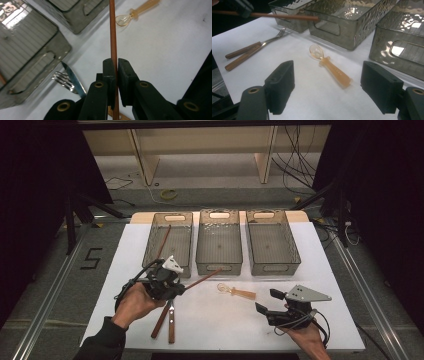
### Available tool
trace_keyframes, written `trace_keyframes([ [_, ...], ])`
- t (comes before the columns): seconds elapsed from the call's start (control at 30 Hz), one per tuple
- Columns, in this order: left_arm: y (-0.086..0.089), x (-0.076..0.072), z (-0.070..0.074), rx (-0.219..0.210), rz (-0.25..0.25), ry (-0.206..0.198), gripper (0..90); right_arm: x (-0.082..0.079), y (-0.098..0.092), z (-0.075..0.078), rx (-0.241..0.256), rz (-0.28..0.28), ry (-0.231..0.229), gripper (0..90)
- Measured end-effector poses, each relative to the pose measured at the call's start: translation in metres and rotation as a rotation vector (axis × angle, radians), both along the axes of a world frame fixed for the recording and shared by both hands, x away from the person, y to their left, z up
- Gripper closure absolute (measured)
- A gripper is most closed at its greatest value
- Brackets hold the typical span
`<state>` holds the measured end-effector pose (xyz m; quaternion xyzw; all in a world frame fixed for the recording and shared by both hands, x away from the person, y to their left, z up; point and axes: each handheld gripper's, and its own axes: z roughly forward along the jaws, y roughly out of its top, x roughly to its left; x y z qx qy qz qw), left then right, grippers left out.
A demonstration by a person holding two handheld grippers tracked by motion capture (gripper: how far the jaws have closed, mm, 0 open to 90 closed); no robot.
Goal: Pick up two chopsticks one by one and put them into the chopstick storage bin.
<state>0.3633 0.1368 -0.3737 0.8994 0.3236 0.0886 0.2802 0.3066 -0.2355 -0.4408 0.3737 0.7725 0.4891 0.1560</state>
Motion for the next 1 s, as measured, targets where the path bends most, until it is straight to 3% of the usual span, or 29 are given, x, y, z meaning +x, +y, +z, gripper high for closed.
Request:
trace_keyframes([
  [0.2, 0.015, 0.026, 0.017, -0.021, 0.066, -0.033, 84.5, 0.0, 0.0, 0.0, 0.0, -0.001, -0.001, 28.0],
  [0.47, 0.032, 0.06, 0.026, -0.043, 0.157, -0.058, 84.5, 0.0, 0.0, 0.0, 0.003, -0.001, 0.0, 28.0],
  [0.73, 0.054, 0.099, 0.024, -0.054, 0.269, -0.064, 84.5, 0.0, -0.001, 0.0, 0.003, -0.001, 0.002, 28.0],
  [0.9, 0.068, 0.124, 0.023, -0.083, 0.343, -0.059, 84.5, 0.001, 0.0, 0.0, 0.004, 0.0, 0.004, 28.0],
  [1.0, 0.071, 0.131, 0.02, -0.087, 0.36, -0.052, 84.5, 0.001, -0.001, 0.0, 0.004, 0.0, 0.004, 28.0],
])
